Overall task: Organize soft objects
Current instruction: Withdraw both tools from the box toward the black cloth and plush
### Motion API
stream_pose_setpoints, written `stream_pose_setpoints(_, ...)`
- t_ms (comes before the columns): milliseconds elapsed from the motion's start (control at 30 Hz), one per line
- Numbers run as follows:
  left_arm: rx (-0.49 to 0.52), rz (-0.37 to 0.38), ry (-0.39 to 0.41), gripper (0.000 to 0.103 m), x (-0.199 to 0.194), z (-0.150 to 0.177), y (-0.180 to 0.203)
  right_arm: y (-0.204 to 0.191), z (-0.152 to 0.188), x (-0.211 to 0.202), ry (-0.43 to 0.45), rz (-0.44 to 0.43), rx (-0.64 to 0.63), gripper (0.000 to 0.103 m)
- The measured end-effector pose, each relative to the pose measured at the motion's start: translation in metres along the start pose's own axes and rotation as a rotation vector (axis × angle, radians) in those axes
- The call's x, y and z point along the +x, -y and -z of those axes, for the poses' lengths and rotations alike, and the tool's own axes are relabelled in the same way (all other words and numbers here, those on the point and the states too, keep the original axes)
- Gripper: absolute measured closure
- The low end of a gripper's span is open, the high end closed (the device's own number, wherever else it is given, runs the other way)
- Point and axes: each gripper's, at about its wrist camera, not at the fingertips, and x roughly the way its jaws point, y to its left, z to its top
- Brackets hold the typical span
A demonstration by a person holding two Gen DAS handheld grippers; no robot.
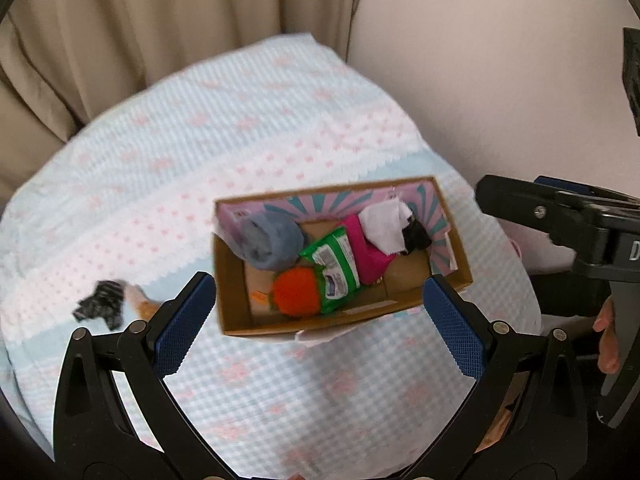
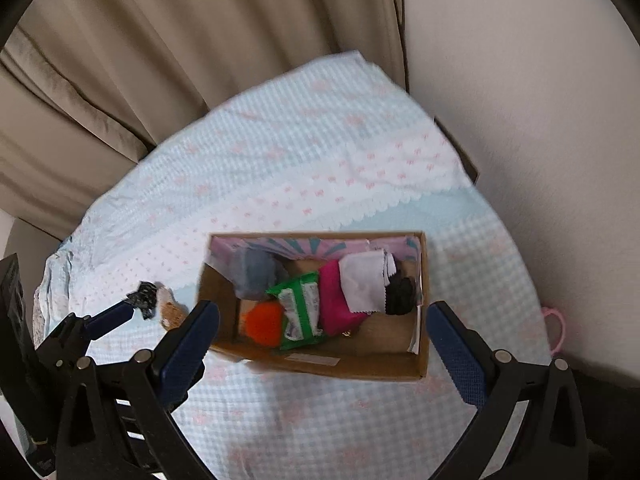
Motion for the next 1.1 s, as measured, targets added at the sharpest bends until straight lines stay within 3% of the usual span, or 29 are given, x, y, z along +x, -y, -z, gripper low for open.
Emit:
stream_pose_setpoints(300,-0.01,-0.005,0.17,0.0,-0.107,0.022,-0.024,-0.049,0.026,-0.088,0.141,0.038,-0.06,0.0)
stream_pose_setpoints(567,-0.002,-0.024,0.321,0.0,-0.196,0.06,-0.069,-0.107,0.077,-0.147,0.277,0.143,-0.094,0.0)
stream_pose_setpoints(667,-0.007,-0.033,0.347,0.0,-0.214,0.072,-0.092,-0.129,0.094,-0.16,0.327,0.196,-0.097,0.0)
stream_pose_setpoints(1100,-0.031,-0.035,0.353,0.0,-0.247,0.109,-0.215,-0.218,0.121,-0.164,0.406,0.136,-0.039,0.0)
